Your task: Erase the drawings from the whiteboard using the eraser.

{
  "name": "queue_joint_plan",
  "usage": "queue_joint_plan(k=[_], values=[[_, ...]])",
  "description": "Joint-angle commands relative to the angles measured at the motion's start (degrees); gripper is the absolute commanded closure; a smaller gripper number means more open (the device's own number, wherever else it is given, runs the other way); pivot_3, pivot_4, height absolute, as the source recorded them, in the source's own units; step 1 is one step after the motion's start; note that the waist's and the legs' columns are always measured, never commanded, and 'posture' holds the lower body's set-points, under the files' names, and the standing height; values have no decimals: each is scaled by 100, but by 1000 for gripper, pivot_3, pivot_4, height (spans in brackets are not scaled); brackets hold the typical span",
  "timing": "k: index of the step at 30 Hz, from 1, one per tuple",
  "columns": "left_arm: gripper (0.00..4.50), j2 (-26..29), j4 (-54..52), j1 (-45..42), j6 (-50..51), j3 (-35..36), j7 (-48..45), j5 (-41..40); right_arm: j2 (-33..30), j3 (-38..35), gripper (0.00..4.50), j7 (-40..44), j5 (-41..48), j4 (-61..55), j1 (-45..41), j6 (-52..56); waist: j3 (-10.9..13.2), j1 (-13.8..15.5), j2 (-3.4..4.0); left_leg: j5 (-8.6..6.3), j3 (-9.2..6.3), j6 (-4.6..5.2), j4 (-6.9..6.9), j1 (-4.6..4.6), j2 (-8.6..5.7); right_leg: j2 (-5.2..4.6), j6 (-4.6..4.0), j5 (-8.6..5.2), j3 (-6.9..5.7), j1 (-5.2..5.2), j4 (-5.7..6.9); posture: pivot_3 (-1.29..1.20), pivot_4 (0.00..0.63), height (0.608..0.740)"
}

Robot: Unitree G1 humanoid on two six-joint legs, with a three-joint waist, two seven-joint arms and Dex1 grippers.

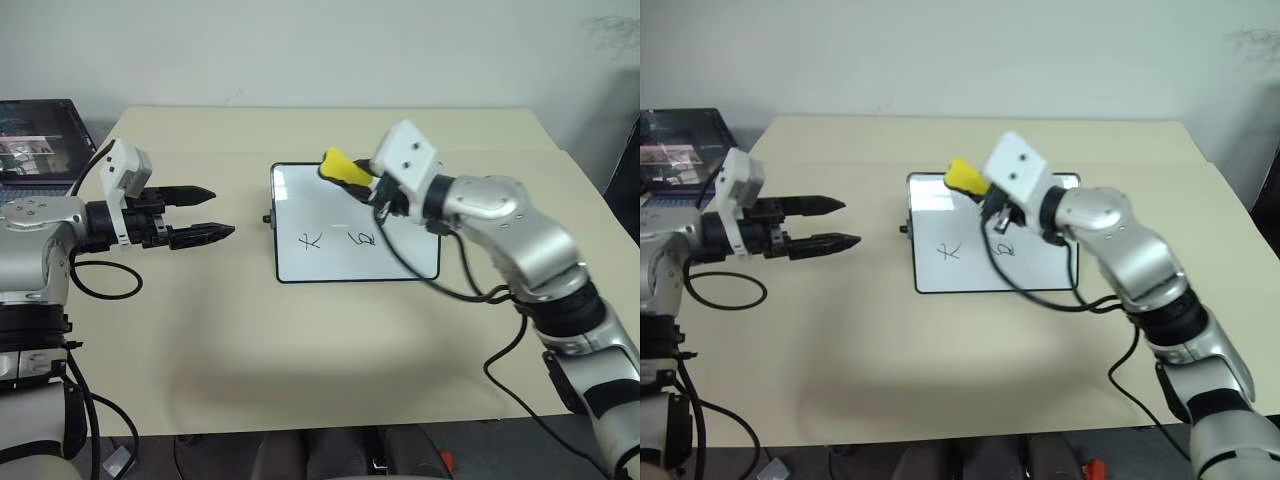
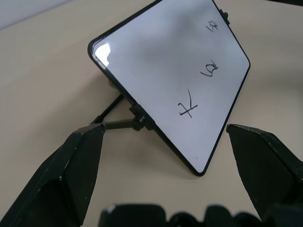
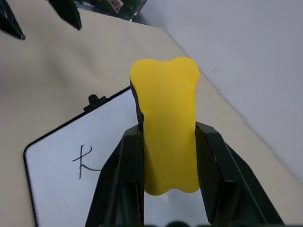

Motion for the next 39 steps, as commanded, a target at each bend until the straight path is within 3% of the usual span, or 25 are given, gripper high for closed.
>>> queue_joint_plan(k=[1, 8, 17, 30, 39], values=[[0, 229, -228, 75, -15, 212, 24, -15, 298, 317, 3374, 39, -784, 283, -321, -972, 0, 1, 0, 0, -1, 0, 0, 0, 0, 0, 0, 0, 0, -1, 1, 0, 150, 740], [0, 280, -403, 159, 103, 201, 127, -21, 742, 943, 3374, 466, -1807, 1055, -480, -1810, -5, 19, -8, 0, -5, -1, 2, 2, 2, -1, -9, -4, -6, -3, 17, 0, 150, 740], [0, 307, -805, 281, 396, 295, 285, -124, 1025, 1161, 3374, 253, -3175, 2248, -676, -2417, -5, 5, -8, 0, -6, -1, 3, 4, 3, -2, -17, -7, -6, -3, 22, 0, 150, 740], [0, 290, -996, 360, 522, 343, 354, -154, 1242, 1230, 3374, 371, -4172, 2847, -548, -2459, -5, 2, -8, 0, -8, -1, 1, 5, 2, -1, -20, -8, -6, -4, 24, 0, 150, 740], [0, 301, -917, 373, 455, 354, 326, -128, 1343, 1349, 3374, 794, -4383, 2797, -136, -2423, -9, 1, -14, 1, -9, -1, 2, 16, 3, -1, -20, -8, -6, 3, 28, 0, 150, 740]])
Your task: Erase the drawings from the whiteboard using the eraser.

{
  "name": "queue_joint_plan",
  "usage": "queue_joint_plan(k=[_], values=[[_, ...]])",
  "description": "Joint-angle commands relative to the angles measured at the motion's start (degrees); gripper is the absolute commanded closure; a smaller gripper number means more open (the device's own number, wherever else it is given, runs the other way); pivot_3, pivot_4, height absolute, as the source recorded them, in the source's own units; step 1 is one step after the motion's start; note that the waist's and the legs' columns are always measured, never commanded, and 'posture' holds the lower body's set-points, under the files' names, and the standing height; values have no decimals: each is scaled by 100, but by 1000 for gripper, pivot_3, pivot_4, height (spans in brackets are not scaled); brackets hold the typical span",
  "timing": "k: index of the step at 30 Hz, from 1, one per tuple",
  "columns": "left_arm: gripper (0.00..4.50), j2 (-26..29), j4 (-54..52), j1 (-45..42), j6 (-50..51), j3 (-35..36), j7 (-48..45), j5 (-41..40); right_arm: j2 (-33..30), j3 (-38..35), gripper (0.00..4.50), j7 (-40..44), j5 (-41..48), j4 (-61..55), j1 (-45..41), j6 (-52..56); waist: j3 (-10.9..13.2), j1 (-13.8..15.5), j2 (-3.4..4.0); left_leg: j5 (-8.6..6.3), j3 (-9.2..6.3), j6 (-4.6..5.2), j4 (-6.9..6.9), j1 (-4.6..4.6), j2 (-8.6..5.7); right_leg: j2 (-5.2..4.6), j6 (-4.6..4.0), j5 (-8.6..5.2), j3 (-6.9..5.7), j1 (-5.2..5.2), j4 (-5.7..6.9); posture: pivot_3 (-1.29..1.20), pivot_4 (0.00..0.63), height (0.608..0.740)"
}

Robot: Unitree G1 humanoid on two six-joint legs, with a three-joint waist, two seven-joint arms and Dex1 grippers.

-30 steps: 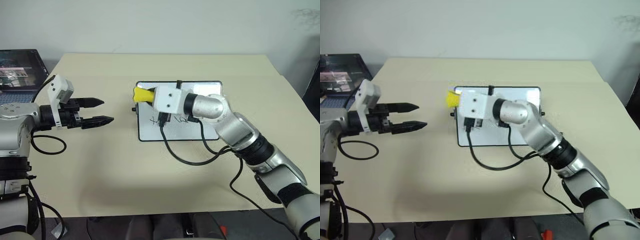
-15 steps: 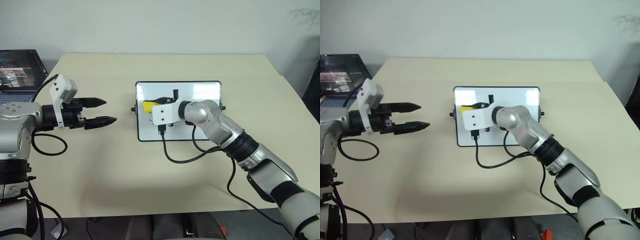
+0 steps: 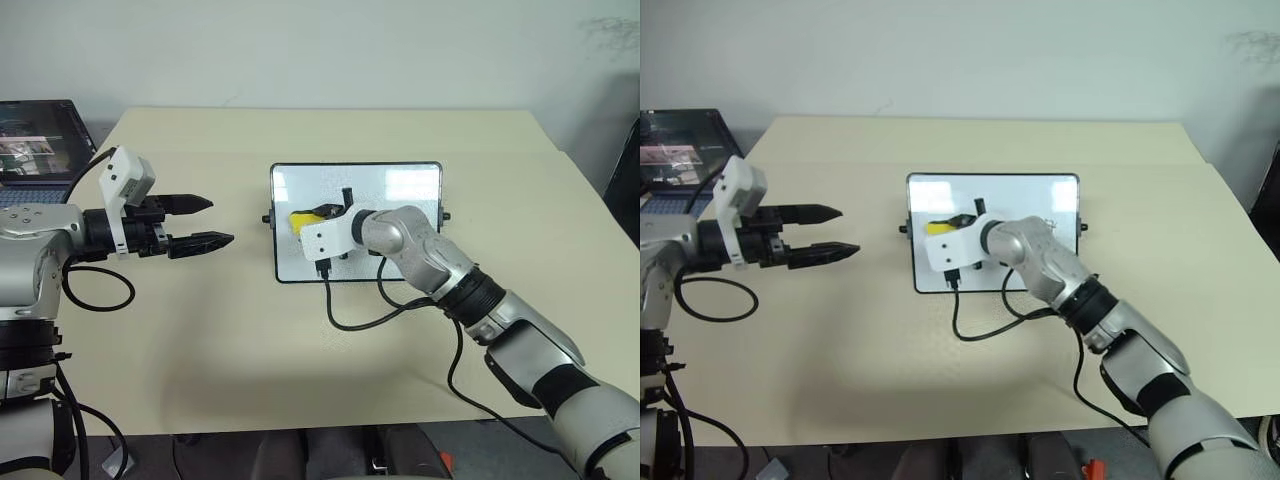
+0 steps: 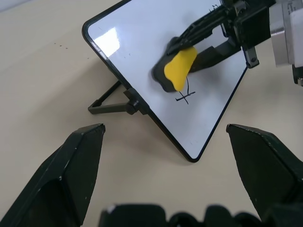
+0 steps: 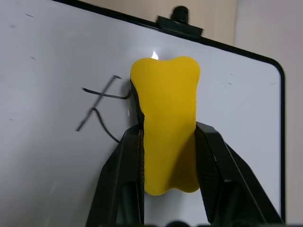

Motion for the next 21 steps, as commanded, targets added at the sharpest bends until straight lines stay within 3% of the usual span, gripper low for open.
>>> queue_joint_plan(k=[1, 12, 21], values=[[0, 143, -52, -51, -94, 189, -16, -62, 31, 130, 3374, 212, -144, 6, 254, 69, 0, 0, 0, 0, 0, 0, 1, 2, 0, 0, -1, 0, 1, 1, 1, 0, 150, 740], [0, 153, 79, -49, -206, 163, -69, -30, 15, 259, 3374, 487, -302, -5, 870, 149, -12, 3, -19, 4, 1, -1, 2, 35, 1, 2, -2, -1, 0, 27, 3, 0, 150, 740], [0, 149, 242, -104, -337, 122, -133, 18, 163, 16, 3374, 187, -468, 30, 599, 377, -14, 6, -22, 10, 2, -3, 2, 38, 3, 4, -4, 1, -1, 28, 5, 0, 150, 740]])
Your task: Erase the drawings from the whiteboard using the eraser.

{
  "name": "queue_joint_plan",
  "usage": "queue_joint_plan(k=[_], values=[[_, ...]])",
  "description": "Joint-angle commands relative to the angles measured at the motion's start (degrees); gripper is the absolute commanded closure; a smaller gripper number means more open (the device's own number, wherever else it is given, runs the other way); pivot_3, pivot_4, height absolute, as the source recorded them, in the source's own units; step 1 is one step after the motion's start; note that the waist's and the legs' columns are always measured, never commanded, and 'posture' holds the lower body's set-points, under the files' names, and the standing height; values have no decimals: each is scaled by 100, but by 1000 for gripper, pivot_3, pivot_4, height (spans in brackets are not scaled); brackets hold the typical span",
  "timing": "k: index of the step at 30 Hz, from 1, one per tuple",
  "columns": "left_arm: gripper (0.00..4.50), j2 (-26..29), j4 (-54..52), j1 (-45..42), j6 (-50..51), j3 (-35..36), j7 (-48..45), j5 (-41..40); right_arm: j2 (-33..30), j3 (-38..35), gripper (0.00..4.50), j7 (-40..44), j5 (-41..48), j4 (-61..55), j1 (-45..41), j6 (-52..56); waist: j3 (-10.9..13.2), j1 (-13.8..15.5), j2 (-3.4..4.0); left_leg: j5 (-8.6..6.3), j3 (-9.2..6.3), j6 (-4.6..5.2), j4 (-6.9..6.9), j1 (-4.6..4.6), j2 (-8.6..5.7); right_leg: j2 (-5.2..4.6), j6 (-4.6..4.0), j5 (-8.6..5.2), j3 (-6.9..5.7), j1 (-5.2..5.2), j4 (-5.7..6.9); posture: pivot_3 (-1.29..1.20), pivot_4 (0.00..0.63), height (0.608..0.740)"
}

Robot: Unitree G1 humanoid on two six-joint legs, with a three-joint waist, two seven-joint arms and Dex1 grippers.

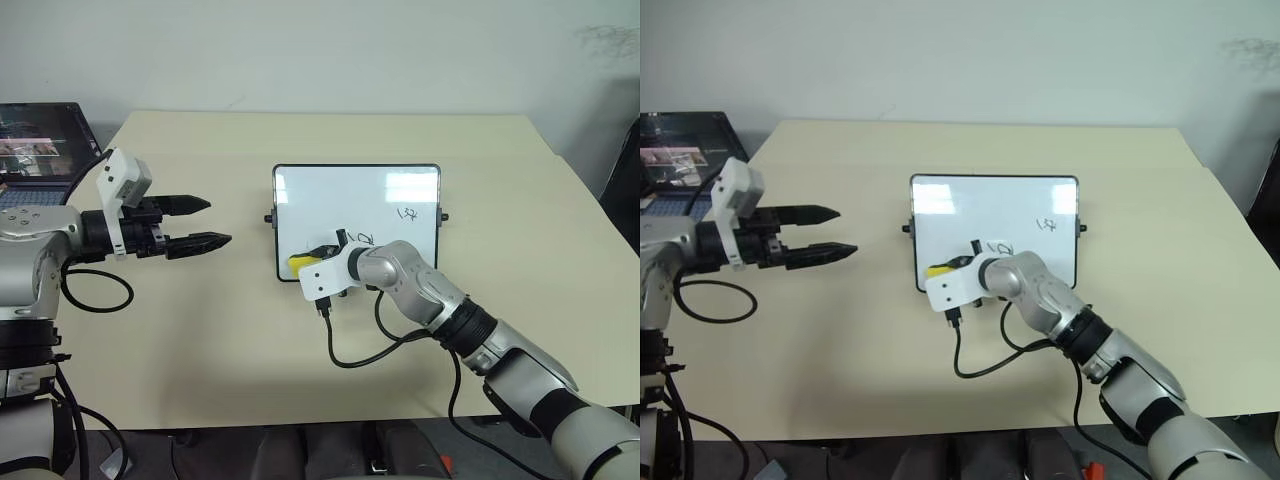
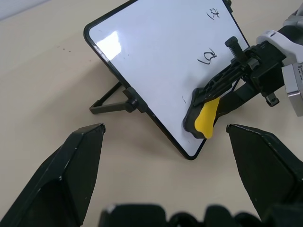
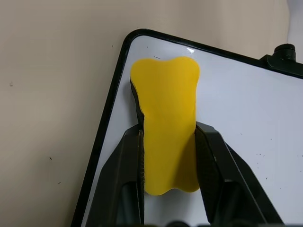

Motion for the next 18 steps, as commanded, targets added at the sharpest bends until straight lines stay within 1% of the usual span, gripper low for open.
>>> queue_joint_plan(k=[1, 12, 18], values=[[0, 146, 11, -105, -144, 119, -32, 11, 7, -184, 3374, -194, -249, 227, -138, 370, 0, 0, 0, 0, 0, 0, 0, 0, 1, 0, -1, 1, 0, -1, 0, 0, 150, 740], [0, 102, 69, -104, -222, 80, -60, 22, -132, -286, 3374, -360, -505, 203, -437, 563, 1, 8, 2, 3, -1, -2, -2, -3, 3, 0, -5, 3, -2, -3, -2, 0, 150, 740], [0, 85, 130, -142, -276, 42, -70, 39, -244, -362, 3374, -670, -543, 385, -644, 492, 1, 10, 2, 3, -1, -1, -1, -4, 3, 0, -6, 3, -2, -4, -1, 0, 150, 740]])
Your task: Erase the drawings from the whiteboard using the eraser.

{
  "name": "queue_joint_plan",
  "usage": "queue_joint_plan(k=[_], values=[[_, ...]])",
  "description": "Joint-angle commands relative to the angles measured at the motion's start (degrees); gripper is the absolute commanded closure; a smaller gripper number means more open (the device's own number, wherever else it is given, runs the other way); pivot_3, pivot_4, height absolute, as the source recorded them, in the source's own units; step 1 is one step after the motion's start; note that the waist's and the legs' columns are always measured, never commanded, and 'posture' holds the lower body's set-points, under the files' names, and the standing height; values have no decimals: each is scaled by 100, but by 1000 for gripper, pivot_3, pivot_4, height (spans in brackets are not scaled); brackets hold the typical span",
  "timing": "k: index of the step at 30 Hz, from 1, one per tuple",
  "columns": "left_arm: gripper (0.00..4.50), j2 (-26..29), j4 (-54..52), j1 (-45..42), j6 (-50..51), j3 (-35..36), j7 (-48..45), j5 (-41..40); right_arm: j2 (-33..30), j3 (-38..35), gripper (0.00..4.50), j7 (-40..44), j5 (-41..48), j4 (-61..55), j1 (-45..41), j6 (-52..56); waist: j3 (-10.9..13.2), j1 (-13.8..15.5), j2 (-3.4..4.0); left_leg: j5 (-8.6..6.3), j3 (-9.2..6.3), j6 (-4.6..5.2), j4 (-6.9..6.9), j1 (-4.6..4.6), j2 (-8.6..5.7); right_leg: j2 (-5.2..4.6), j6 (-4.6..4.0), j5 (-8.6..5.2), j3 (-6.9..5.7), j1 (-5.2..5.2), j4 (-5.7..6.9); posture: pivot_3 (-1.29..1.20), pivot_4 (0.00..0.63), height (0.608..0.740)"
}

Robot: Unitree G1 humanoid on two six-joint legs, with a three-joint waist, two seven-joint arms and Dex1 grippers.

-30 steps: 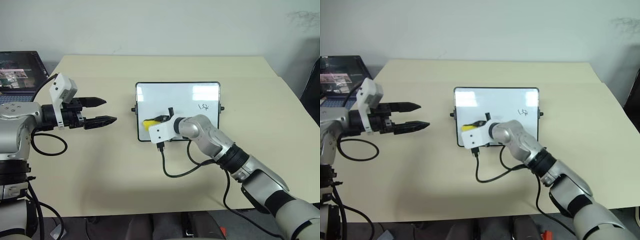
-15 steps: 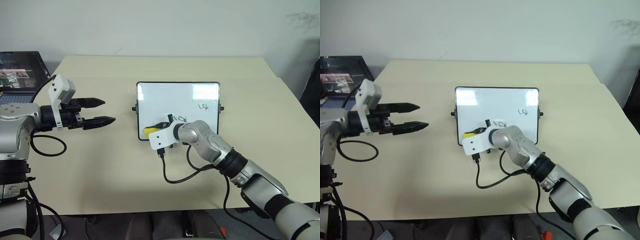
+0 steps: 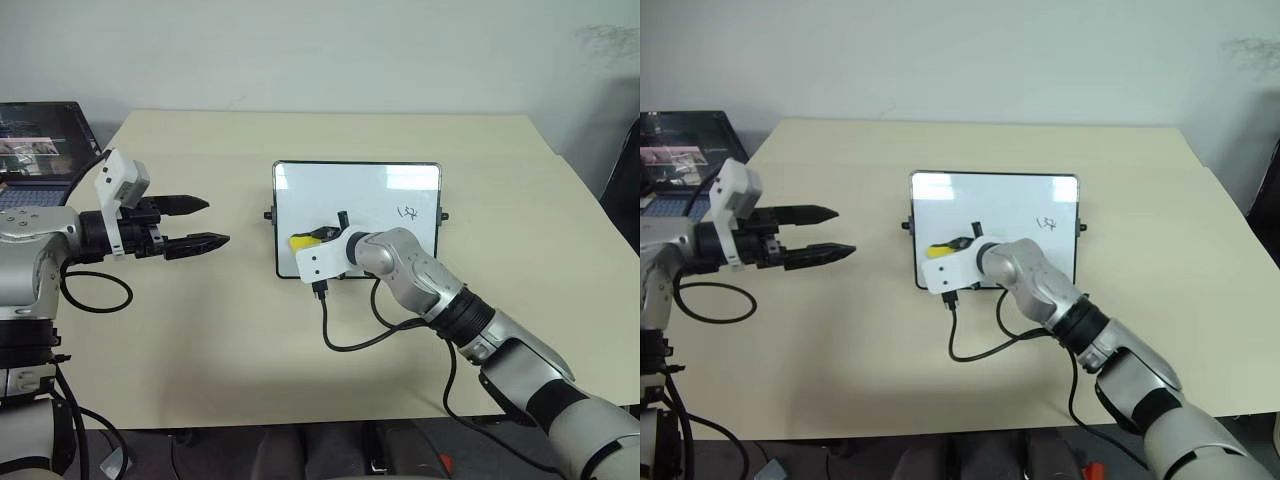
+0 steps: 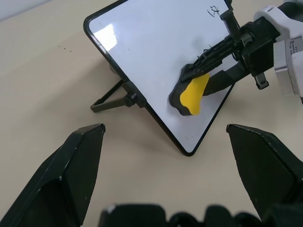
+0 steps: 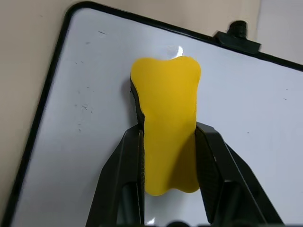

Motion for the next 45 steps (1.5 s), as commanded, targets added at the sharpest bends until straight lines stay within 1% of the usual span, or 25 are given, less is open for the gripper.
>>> queue_joint_plan(k=[1, 5, 8, 11, 13, 14, 17, 21, 24, 27, 30, 32, 34, 36, 37, 38, 43, 45], values=[[0, 82, 1, -146, -105, 45, -40, 17, -207, -313, 3374, -366, -287, 308, -218, 192, 0, 1, 0, 0, 0, 0, 0, 0, 0, 0, 0, 0, -1, 0, 0, 0, 150, 740], [0, 71, 42, -175, -134, 13, -52, 27, -96, -501, 3374, -774, -158, 473, -359, 247, 0, 0, 0, 0, 1, 0, -1, -1, 0, 0, -1, 0, 0, -1, 0, 0, 150, 740], [0, 64, 73, -202, -147, -6, -63, 31, 34, -778, 3374, -689, 128, 355, -373, 387, 0, 0, 0, 0, 1, 0, -2, -2, 1, -1, -1, 0, 1, -1, -2, 0, 150, 740], [0, 75, 79, -192, -143, 15, -78, 14, 295, -1413, 3374, -141, 1013, -361, -261, 820, 1, -4, 2, 0, 0, 0, -4, -9, 3, -1, -2, -1, 1, -7, -3, 0, 150, 740], [0, 82, 81, -182, -136, 30, -85, 6, 482, -1925, 3374, 436, 1854, -1097, -190, 1370, 3, -3, 4, 0, -3, 0, -6, -24, 5, -1, -6, 1, -3, -18, -7, 0, 150, 740], [0, 81, 77, -179, -131, 35, -88, 3, 528, -2185, 3374, 655, 2210, -1415, -207, 1713, 4, -4, 4, -1, -7, 0, -7, -35, 6, -1, -21, 9, -4, -27, -8, 0, 150, 740], [0, 68, 47, -168, -114, 59, -83, -26, 552, -2850, 3374, 792, 2889, -1987, -321, 2426, 4, -6, 5, -3, -24, -1, -10, -45, 8, -3, -27, 13, -9, -34, -10, 0, 150, 740], [0, 47, 32, -177, -106, 78, -82, -62, 562, -3785, 3374, 500, 3707, -2466, -426, 2913, 4, -5, 5, -6, -24, -3, -14, -46, 7, -13, -28, 12, -13, -34, -15, 0, 150, 740], [0, 42, 10, -176, -102, 85, -92, -89, 457, -4805, 3374, -194, 4122, -2548, -430, 2996, 4, -1, 5, -5, -17, -3, -14, -45, 6, -13, -28, 12, -15, -33, -14, 0, 150, 740], [0, 29, -28, -192, -83, 67, -103, -114, 296, -5653, 3374, -781, 4494, -2659, -244, 3095, 5, 16, 6, -5, -12, -4, -14, -46, 4, -13, -28, 11, -18, -33, -14, 0, 150, 740], [0, 15, -19, -223, -78, 51, -113, -110, -15, -6055, 3374, -1107, 4635, -2847, 171, 3219, 5, 9, 6, -6, -6, -4, -18, -48, 2, -13, -29, 11, -13, -33, -19, 0, 150, 740], [0, -8, 39, -278, -106, 13, -135, -82, -100, -6492, 3374, -1344, 4834, -3053, 618, 3220, 5, 3, 5, -6, -5, -3, -22, -47, 2, -13, -29, 10, -12, -33, -22, 0, 150, 740], [0, -37, 89, -347, -123, -30, -143, -54, -172, -6702, 3374, -1522, 4961, -3248, 1032, 3186, 8, 3, 11, -6, -6, -3, -25, -47, 2, -12, -29, 9, -13, -33, -23, 0, 150, 740], [0, -59, 123, -390, -135, -53, -149, -39, -224, -6746, 3374, -1636, 5053, -3419, 1378, 3165, 19, -1, 30, -6, -3, -3, -24, -46, 1, -12, -27, 8, -9, -33, -19, 0, 150, 740], [0, -84, 144, -435, -143, -83, -161, -29, -264, -6743, 3374, -1698, 4999, -3545, 1696, 3128, 22, -19, 34, -6, -2, -3, -25, -45, 0, -11, -21, 4, -7, -33, -18, 0, 150, 740], [0, -107, 163, -474, -148, -109, -170, -19, -275, -6748, 3374, -1735, 4995, -3671, 1973, 3105, 22, -18, 34, -6, 1, -3, -24, -42, -1, -7, -4, -6, -2, -34, -15, 0, 150, 740], [0, -173, 290, -609, -205, -206, -226, 12, -208, -6789, 3374, -2056, 5106, -3934, 2962, 3239, 22, -38, 34, -6, 3, -3, -25, -37, -3, 6, -3, -7, 0, -33, -16, 0, 150, 740], [0, -194, 345, -648, -233, -242, -247, 31, -176, -6791, 3374, -2062, 5227, -3964, 3387, 3308, 21, -27, 33, -6, 3, -2, -22, -37, -3, 10, -3, -7, -1, -33, -14, 0, 150, 740]])
